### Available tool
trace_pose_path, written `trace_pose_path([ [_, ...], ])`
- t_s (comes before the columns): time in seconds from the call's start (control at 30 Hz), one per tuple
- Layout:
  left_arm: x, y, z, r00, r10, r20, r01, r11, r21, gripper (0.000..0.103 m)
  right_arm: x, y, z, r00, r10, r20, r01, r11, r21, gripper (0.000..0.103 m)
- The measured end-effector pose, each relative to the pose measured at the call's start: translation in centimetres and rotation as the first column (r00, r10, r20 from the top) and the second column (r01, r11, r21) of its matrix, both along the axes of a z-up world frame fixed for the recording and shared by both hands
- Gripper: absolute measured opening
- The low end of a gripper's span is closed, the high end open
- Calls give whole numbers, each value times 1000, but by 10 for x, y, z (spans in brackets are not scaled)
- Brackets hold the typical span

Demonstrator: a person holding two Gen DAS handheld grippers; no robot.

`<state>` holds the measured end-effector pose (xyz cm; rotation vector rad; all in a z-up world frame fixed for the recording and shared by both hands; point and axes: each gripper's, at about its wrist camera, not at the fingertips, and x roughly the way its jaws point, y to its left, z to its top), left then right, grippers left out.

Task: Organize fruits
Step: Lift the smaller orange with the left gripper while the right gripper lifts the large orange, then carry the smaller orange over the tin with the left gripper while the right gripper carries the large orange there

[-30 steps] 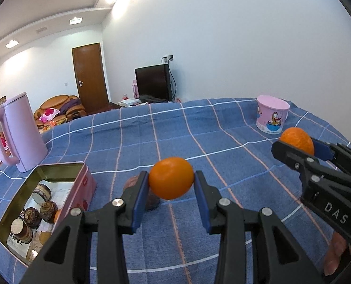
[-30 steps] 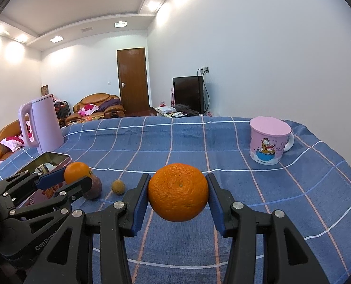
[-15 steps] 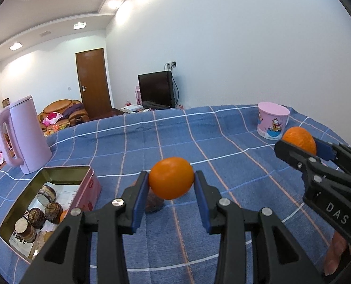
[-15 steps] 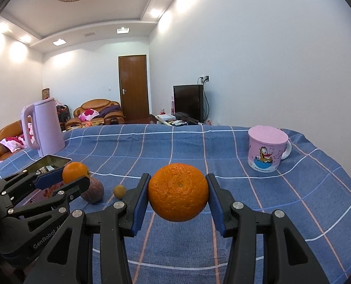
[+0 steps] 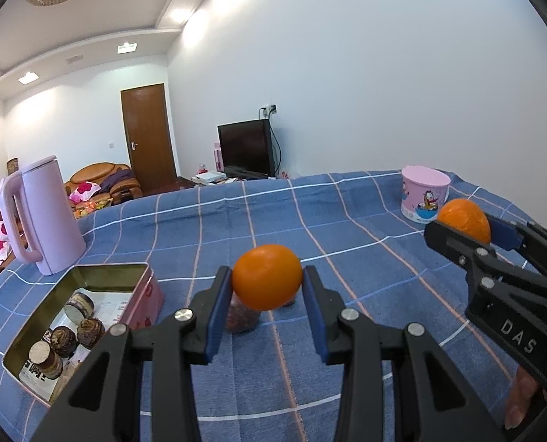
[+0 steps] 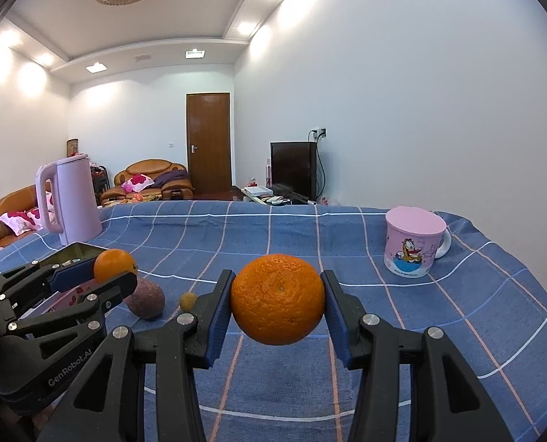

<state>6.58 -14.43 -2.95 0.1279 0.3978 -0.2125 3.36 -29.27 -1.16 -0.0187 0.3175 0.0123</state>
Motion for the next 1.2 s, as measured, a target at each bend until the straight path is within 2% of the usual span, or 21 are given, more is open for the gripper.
trace_pose_path([
  [0.5,-3,20,0,1000,9,-21,-9,1000,-16,40,10,20,-2,999,31,-34,-31,999,-13,49],
  [1.2,-3,86,2,993,111,-41,-113,993,-35,40,31,91,-4,981,183,-66,-184,983,-11,49],
])
